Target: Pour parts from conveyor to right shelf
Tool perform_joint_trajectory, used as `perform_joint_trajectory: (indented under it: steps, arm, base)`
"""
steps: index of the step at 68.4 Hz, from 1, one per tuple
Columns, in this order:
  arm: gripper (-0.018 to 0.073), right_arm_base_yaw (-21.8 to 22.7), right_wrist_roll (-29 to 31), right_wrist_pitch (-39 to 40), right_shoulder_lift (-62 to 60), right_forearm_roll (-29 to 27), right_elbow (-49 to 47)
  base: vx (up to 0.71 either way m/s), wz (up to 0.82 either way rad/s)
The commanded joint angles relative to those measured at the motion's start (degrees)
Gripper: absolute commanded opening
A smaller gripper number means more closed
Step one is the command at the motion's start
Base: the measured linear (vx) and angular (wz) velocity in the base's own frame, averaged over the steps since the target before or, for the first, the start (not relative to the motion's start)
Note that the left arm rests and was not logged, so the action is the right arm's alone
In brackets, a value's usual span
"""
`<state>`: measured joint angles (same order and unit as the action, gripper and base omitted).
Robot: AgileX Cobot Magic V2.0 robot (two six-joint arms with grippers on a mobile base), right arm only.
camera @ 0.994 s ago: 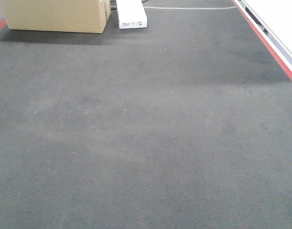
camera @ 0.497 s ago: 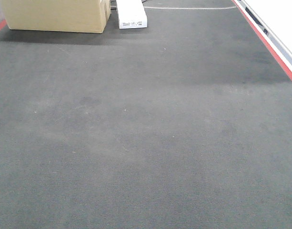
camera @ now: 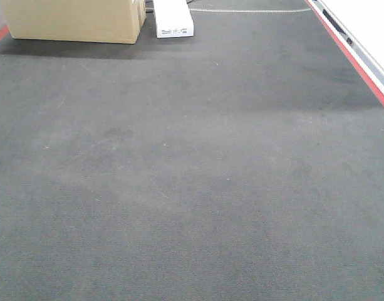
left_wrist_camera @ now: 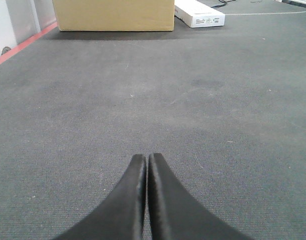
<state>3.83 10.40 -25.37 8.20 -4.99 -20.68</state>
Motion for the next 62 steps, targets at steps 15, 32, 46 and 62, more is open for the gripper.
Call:
perform_joint_trajectory:
  steps: [15, 32, 46, 62]
  arm:
    - [-0.0006, 0.23, 0.39, 4.77, 0.55, -0.12, -1.42]
    - [-0.0006, 0.23, 0.39, 4.77, 0.55, -0.12, -1.42]
    - [-0.0006, 0.23, 0.39, 4.77, 0.55, -0.12, -1.42]
    - [-0.0006, 0.23, 0.39, 4.77, 0.55, -0.12, -1.42]
  base:
    - [0.00, 0.00]
    - [0.00, 0.00]
    - [-0.02, 0.02]
    - [-0.11, -0.02]
